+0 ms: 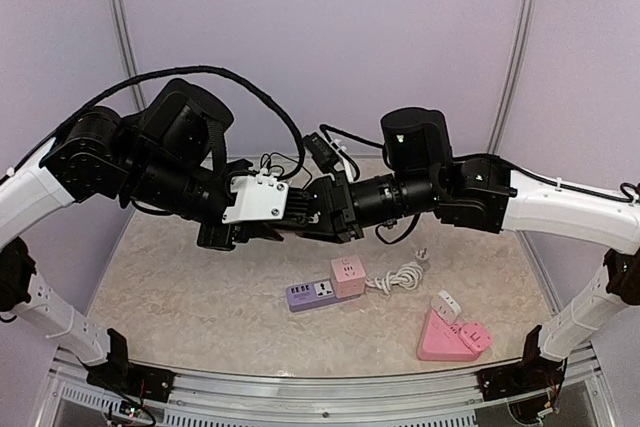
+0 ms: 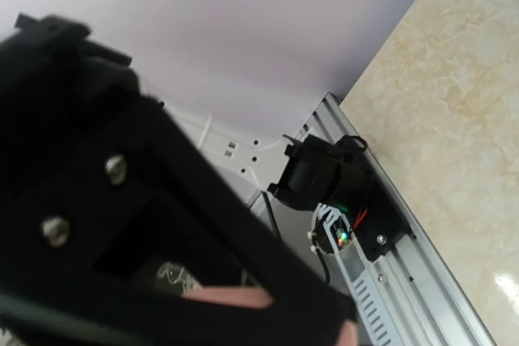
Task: Insert the plug
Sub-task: Pick up the plug from the center of the board.
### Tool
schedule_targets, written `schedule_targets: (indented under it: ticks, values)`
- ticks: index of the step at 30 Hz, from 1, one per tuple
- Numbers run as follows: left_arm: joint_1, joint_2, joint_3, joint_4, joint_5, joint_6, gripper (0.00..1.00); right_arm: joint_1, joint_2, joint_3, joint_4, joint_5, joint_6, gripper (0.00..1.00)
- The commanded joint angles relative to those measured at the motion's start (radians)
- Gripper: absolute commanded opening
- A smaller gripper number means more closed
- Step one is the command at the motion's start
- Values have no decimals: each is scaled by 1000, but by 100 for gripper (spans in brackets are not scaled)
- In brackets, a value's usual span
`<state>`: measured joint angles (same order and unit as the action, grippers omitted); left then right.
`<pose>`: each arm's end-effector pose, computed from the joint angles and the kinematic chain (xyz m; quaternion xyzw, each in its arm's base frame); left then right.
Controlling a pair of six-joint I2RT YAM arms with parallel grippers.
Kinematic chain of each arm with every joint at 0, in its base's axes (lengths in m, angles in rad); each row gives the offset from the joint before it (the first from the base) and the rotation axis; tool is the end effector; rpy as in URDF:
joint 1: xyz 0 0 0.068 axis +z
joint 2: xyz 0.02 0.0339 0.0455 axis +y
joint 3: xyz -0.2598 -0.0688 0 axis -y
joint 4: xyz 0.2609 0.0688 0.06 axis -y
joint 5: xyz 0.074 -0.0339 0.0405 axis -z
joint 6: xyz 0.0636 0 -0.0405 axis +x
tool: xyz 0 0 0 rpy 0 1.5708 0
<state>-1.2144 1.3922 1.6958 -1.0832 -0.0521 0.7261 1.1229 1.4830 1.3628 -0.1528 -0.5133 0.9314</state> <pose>0.1087 -0.2825 0.4078 0.7554 0.5296 -0.0698 0.3796 0.1399 0.3633 0.3657 -0.2264 0.7525 0.6049 0.1293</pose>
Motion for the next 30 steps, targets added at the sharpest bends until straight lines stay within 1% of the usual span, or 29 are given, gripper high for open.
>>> schedule_targets:
  ticks: [1, 3, 4, 6, 7, 8, 10, 13, 17, 19, 21, 23, 27, 30]
  values:
    - [-1, -1, -28, 28, -26, -39, 0, -9, -3, -2, 38, 18, -34, 0]
    - [0, -6, -44, 42, -50, -45, 0, -10, -18, -3, 15, 62, -40, 0]
    - [0, -11, -54, 59, -65, -56, 0, -10, -28, -1, -12, 101, -46, 12]
    - [9, -18, -70, 97, -88, -90, 0, -10, -52, 2, -60, 186, -80, 60]
    - [23, -23, -73, 116, -85, -113, 0, -10, -71, -19, -55, 233, -93, 78]
    - [41, -26, -75, 133, -66, -139, 0, -9, -96, -46, -36, 277, -92, 82]
    - [95, -35, -71, 166, 12, -201, 0, -8, -154, -119, 39, 367, -77, 85]
    - [167, -53, -70, 230, 144, -315, 0, 9, -223, -250, 234, 482, -21, 85]
    - [174, -46, -75, 296, 108, -404, 0, 77, -232, -360, 466, 726, 34, 85]
    - [169, -33, -75, 311, 104, -423, 0, 96, -206, -403, 622, 796, 47, 85]
    - [161, -20, -74, 319, 92, -430, 0, 97, -174, -412, 706, 824, 56, 85]
    - [162, -15, -74, 325, 85, -432, 0, 97, -139, -385, 733, 820, 41, 85]
    - [163, -12, -79, 328, 72, -426, 0, 99, -75, -308, 715, 770, 1, 84]
    - [162, -8, -81, 331, 71, -422, 0, 98, -54, -306, 743, 761, 3, 83]
